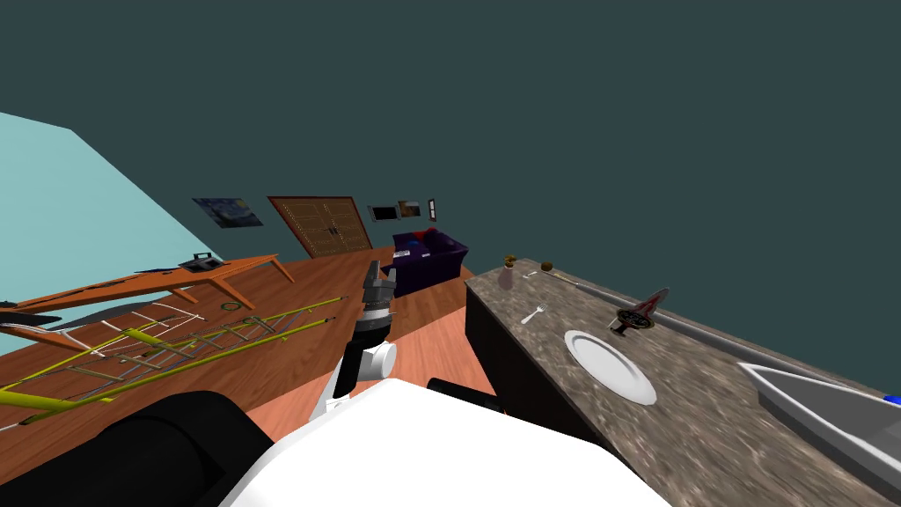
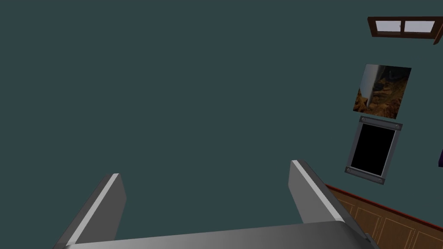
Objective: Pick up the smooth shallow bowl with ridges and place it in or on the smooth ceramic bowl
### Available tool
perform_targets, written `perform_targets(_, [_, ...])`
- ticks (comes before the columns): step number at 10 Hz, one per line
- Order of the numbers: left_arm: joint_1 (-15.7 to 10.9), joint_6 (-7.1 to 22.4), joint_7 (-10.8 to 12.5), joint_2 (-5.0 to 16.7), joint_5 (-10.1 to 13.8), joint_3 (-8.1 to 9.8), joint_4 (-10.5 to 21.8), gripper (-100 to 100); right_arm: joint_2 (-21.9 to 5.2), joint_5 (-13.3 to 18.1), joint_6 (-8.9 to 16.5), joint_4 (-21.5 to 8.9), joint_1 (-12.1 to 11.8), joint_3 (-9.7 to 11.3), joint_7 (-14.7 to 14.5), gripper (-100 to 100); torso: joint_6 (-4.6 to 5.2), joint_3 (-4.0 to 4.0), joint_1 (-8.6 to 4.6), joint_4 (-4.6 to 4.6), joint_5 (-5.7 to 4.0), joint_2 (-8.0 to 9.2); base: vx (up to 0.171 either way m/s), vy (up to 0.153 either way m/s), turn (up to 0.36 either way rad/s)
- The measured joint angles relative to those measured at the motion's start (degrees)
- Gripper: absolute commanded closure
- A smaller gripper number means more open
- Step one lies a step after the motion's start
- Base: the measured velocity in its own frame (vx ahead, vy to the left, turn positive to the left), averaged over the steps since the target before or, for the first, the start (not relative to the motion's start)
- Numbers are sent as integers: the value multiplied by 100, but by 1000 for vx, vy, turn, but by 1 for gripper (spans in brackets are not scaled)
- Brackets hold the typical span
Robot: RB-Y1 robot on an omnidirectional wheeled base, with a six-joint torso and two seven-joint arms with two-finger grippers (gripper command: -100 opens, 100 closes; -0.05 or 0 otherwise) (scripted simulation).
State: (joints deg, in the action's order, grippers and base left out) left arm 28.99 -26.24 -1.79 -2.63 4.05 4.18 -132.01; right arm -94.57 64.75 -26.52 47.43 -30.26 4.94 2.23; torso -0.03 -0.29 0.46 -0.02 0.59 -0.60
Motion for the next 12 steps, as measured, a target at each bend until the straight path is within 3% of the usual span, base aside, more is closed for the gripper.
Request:
perform_targets(4, [-1, 0, 0, 0, 0, -1, 0, 0, -1, 0, 1, 2, 1, -2, 1, -100, 5, 33, 16, 14, 5, 52, 2, -1, 1])
perform_targets(5, [-1, 0, 0, 0, 0, -1, 0, 0, -1, 0, 1, 3, 1, -2, 1, 0, 5, 34, 16, 15, 5, 54, 0, 0, 0])
perform_targets(6, [-1, 0, 0, -1, 0, -1, 0, 0, -1, 0, 1, 3, 1, -2, 1, -100, 5, 34, 16, 15, 5, 55, -8, -28, -83])
perform_targets(8, [-1, 0, 0, 0, 0, 0, 0, 0, -159, 51, -213, -16, 176, 8, 79, -100, 5, 37, 7, 16, 4, 60, -17, -28, -26])
perform_targets(9, [-2, 0, 0, 0, 0, -1, 1, 0, -215, 20, -268, 10, 113, -40, 100, -100, 5, 38, 8, 17, 3, 61, -21, -32, -51])
perform_targets(10, [-1, 0, 0, 0, 0, 0, 0, 0, -383, -89, -267, 175, -177, -194, 193, -100, 6, 39, 7, 17, 5, 63, -13, -27, -33])
perform_targets(11, [-1, 0, 0, 0, 0, -1, 1, 0, -409, -67, -322, 155, -91, -181, 223, -100, 6, 38, 7, 17, 2, 61, -3, -9, -1])
perform_targets(12, [-1, 0, 0, 0, 0, -1, 1, 0, -408, -60, -340, 146, -73, -174, 221, 0, 5, 36, 12, 16, 3, 58, 0, 0, 0])
